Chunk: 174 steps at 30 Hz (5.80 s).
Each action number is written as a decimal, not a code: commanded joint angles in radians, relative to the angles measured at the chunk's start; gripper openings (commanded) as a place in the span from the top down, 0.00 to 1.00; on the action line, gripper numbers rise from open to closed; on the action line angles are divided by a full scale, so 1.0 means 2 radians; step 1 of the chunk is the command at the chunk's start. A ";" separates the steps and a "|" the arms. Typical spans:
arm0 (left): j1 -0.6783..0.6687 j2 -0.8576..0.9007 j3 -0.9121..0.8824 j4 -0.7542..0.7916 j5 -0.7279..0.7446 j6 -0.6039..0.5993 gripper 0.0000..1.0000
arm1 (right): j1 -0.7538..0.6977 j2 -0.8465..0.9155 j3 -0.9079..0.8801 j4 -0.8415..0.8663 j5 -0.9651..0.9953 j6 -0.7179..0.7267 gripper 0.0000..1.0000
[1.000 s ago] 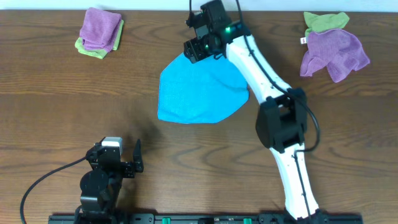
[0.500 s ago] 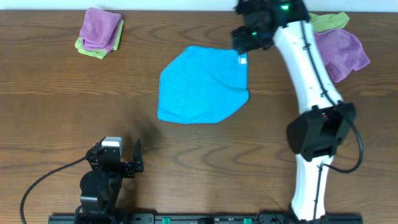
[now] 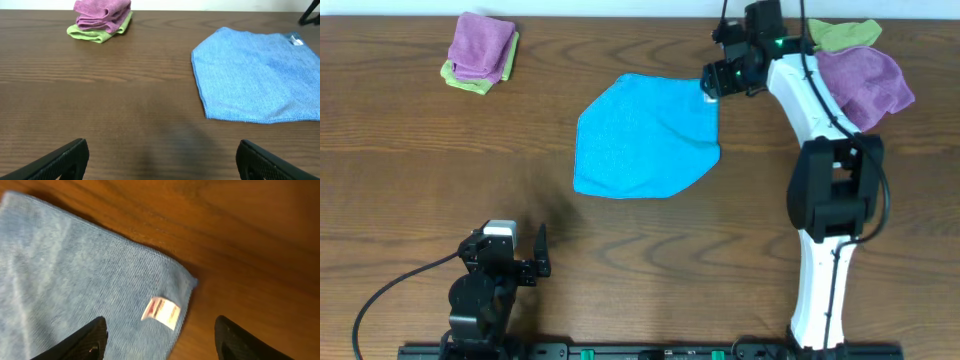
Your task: Fold the cloth
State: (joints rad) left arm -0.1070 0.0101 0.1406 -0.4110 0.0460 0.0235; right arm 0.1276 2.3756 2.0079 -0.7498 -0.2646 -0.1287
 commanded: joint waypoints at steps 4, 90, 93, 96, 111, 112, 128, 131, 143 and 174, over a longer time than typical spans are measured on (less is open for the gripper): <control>-0.002 -0.003 -0.010 -0.002 0.001 0.003 0.05 | 0.002 0.030 -0.003 0.018 -0.014 -0.003 0.33; -0.002 -0.003 -0.010 -0.002 0.001 0.003 0.05 | 0.231 0.032 0.379 -0.394 0.138 -0.003 0.17; -0.002 -0.003 -0.010 -0.002 0.001 0.003 0.05 | 0.200 0.032 0.325 -0.394 0.137 0.010 0.21; -0.002 -0.003 -0.010 -0.002 0.001 0.003 0.05 | 0.177 0.032 0.273 -0.393 0.125 0.010 0.39; -0.002 -0.003 -0.010 -0.002 0.001 0.003 0.05 | 0.159 0.004 0.142 -0.302 0.098 0.029 0.98; -0.002 -0.003 -0.010 -0.002 0.001 0.003 0.05 | 0.159 -0.007 0.142 -0.309 0.098 0.031 0.99; -0.002 -0.003 -0.010 -0.002 0.001 0.003 0.05 | 0.210 -0.213 0.142 -0.422 0.117 0.040 0.99; -0.002 -0.003 -0.010 -0.002 0.001 0.003 0.05 | 0.223 -0.247 0.137 -0.446 0.121 0.046 0.98; -0.002 -0.003 -0.010 0.007 0.115 -0.083 0.05 | 0.238 -0.509 -0.166 -0.406 0.169 0.092 0.98; -0.003 0.021 -0.010 0.175 0.268 -0.273 0.05 | 0.238 -0.642 -0.439 -0.239 0.026 0.144 0.01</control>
State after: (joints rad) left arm -0.1070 0.0204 0.1219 -0.0914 0.5915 -0.4747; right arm 0.5980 1.0927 1.1328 -1.2369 -0.2047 0.1497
